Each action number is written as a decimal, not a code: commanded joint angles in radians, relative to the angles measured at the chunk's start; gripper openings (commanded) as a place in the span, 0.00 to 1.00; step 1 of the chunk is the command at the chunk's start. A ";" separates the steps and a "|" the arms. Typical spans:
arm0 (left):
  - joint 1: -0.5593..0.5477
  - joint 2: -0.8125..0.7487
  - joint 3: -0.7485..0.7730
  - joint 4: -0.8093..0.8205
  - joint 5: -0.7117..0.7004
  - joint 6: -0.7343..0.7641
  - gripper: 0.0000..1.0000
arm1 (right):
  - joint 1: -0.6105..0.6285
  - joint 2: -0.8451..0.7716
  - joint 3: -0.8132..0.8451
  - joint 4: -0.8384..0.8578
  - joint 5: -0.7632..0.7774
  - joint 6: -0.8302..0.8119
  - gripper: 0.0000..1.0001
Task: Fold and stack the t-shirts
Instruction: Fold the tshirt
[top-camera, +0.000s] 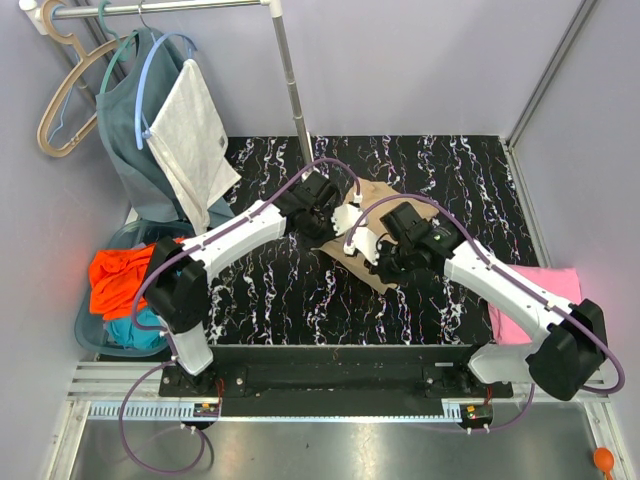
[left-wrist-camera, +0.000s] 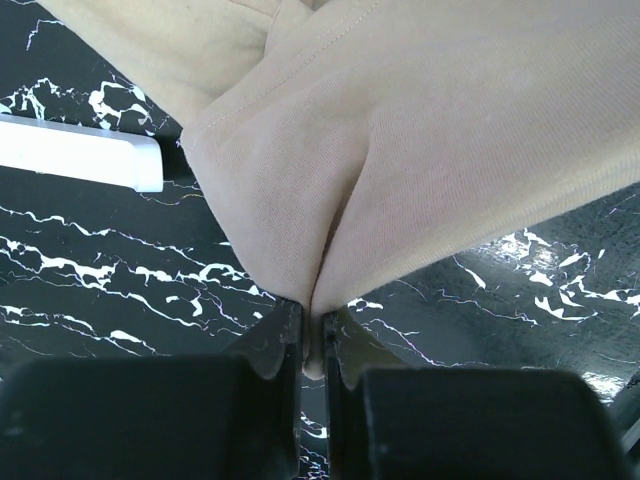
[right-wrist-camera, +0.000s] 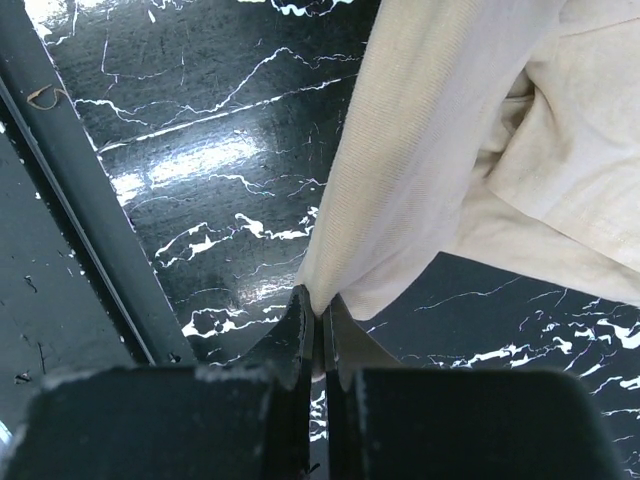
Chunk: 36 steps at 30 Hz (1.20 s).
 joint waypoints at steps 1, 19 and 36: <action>0.011 -0.038 0.010 0.018 -0.048 0.000 0.00 | 0.008 -0.046 -0.001 -0.034 0.016 0.013 0.00; 0.048 0.191 0.217 0.061 -0.060 0.017 0.00 | -0.090 -0.057 -0.064 0.202 0.226 -0.040 0.00; 0.083 0.476 0.567 0.064 -0.082 0.069 0.00 | -0.308 0.164 0.020 0.325 0.152 -0.165 0.00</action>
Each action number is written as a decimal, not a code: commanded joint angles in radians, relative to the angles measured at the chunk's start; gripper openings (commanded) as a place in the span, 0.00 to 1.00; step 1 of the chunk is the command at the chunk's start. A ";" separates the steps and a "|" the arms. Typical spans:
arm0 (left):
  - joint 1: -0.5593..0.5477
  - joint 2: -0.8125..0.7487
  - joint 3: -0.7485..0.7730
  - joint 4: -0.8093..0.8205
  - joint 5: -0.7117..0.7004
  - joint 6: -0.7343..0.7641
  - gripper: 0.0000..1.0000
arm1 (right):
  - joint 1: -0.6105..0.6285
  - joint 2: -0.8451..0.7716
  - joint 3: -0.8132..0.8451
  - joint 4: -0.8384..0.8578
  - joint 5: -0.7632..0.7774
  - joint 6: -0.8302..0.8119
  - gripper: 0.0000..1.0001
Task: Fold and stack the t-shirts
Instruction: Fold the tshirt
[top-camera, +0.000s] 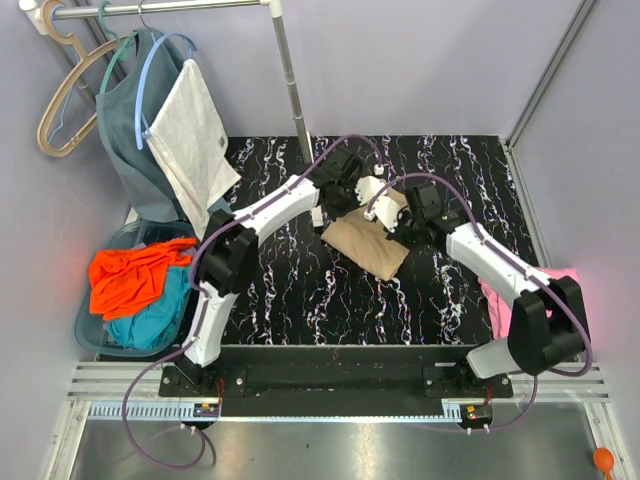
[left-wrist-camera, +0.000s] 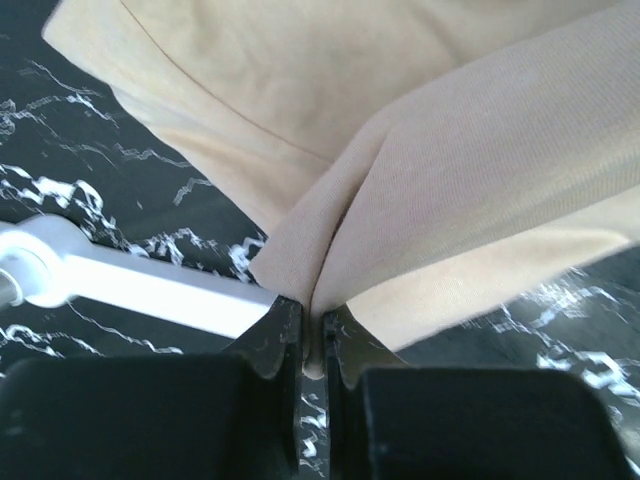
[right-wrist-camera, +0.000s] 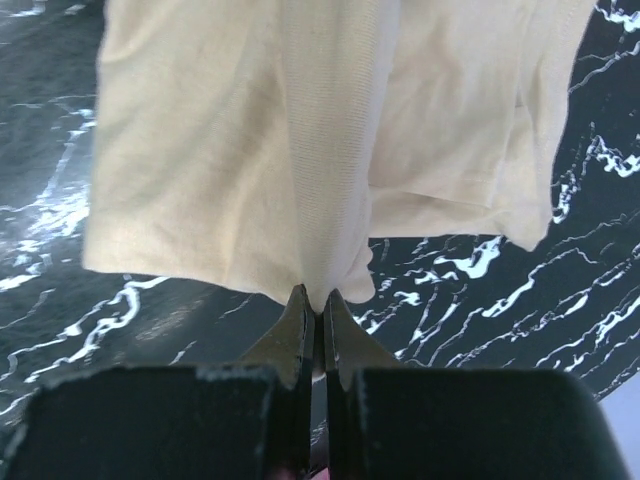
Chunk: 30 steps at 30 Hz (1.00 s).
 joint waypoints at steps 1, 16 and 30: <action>0.039 0.066 0.119 0.024 -0.074 0.037 0.00 | -0.060 0.048 0.077 0.023 -0.018 -0.047 0.00; 0.042 0.153 0.205 0.191 -0.100 0.040 0.09 | -0.166 0.184 0.158 0.061 -0.033 -0.094 0.00; 0.025 0.175 0.182 0.423 -0.189 0.017 0.83 | -0.195 0.282 0.184 0.147 0.039 -0.073 0.26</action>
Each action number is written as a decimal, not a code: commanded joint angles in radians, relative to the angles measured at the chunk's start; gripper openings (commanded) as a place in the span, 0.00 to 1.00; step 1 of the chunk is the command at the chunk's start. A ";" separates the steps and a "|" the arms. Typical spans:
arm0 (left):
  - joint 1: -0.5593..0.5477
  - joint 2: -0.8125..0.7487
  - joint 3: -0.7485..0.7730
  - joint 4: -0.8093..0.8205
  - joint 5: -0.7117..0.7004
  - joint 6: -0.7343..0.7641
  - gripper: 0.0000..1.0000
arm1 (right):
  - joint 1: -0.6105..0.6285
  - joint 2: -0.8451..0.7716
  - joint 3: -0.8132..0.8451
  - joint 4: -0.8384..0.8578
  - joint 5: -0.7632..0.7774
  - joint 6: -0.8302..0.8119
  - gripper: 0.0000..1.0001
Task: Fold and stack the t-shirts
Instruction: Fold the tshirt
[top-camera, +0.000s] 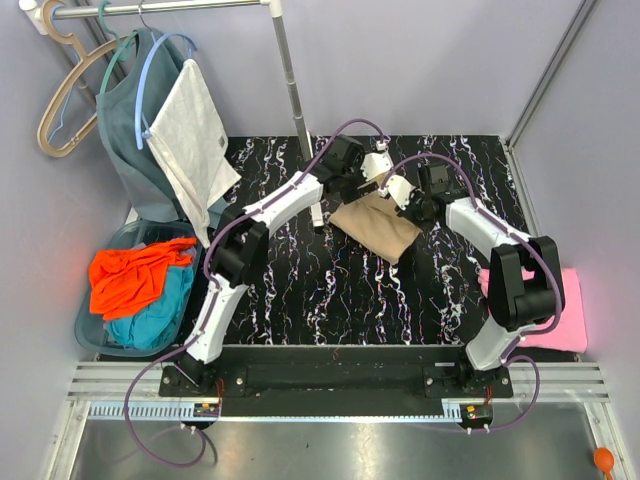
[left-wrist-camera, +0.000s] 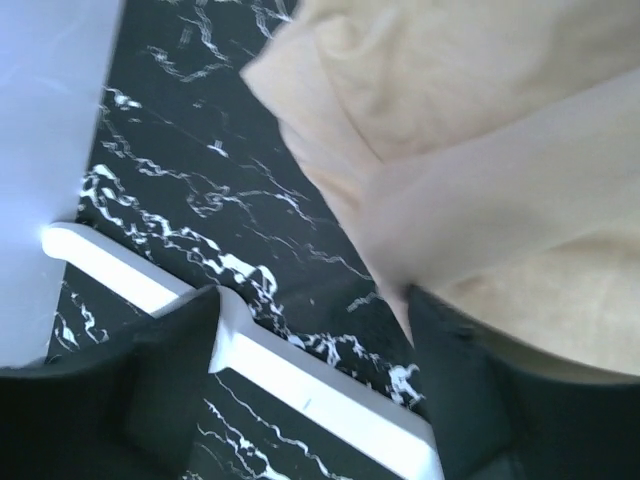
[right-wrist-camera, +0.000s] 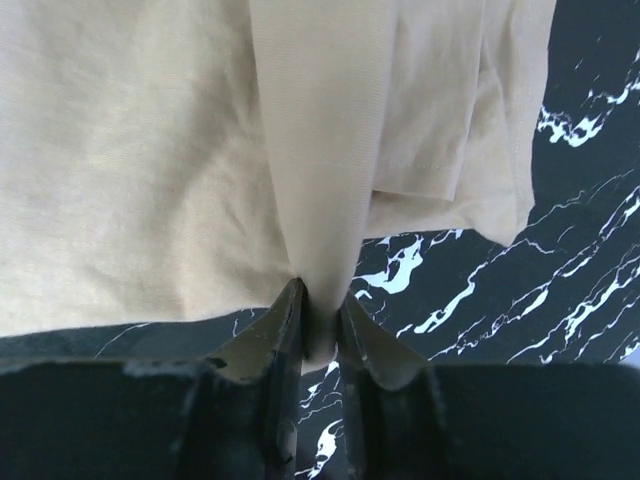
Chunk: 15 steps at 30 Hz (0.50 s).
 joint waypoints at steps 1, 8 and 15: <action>-0.009 0.013 0.000 0.164 -0.085 0.007 0.85 | -0.017 0.032 0.034 0.057 0.058 -0.001 0.29; -0.035 -0.015 -0.064 0.253 -0.184 0.001 0.99 | -0.045 0.124 0.112 0.117 0.110 0.011 0.42; -0.046 -0.035 -0.077 0.278 -0.242 -0.013 0.99 | -0.058 0.200 0.185 0.160 0.174 0.039 0.49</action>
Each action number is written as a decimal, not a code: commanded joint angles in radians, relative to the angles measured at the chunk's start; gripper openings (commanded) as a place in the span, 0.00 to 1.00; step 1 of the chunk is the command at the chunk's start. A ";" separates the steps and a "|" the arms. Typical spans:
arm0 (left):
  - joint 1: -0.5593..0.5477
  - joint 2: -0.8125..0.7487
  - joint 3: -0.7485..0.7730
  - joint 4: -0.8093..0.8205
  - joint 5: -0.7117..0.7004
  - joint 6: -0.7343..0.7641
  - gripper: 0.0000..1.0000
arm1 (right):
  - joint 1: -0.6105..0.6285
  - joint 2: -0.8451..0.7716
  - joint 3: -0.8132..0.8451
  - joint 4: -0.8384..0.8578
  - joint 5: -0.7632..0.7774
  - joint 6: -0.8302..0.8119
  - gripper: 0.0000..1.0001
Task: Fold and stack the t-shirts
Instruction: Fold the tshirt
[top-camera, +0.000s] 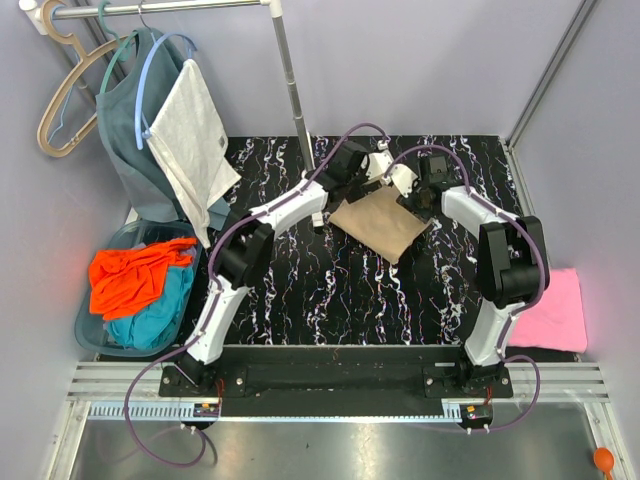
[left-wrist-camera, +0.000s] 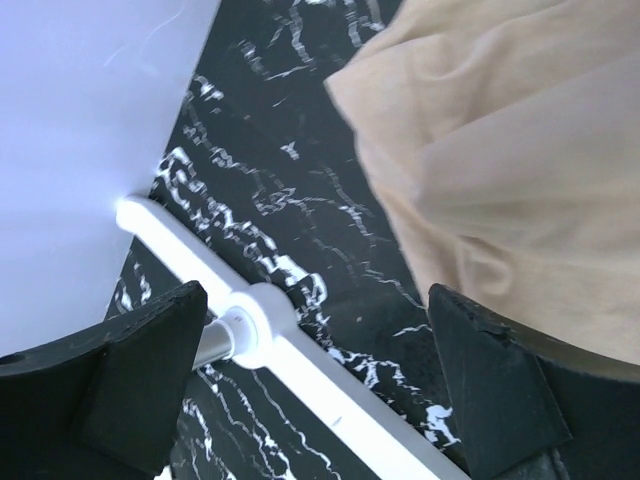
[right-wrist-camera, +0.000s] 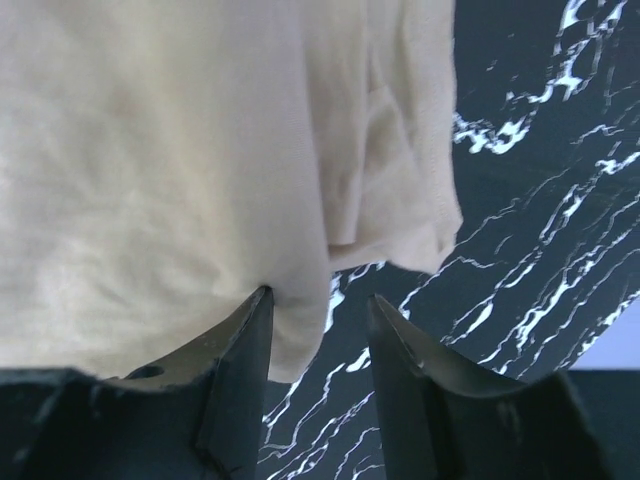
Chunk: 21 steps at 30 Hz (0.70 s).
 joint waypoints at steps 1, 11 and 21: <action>-0.013 -0.044 -0.004 0.078 -0.052 -0.003 0.99 | -0.014 0.051 0.084 0.087 0.087 0.054 0.51; -0.031 -0.153 -0.128 0.014 -0.017 -0.043 0.99 | -0.028 0.112 0.126 0.116 0.259 0.143 0.64; -0.034 -0.221 -0.122 -0.121 0.083 -0.051 0.99 | -0.034 -0.076 0.023 0.095 0.271 0.340 0.94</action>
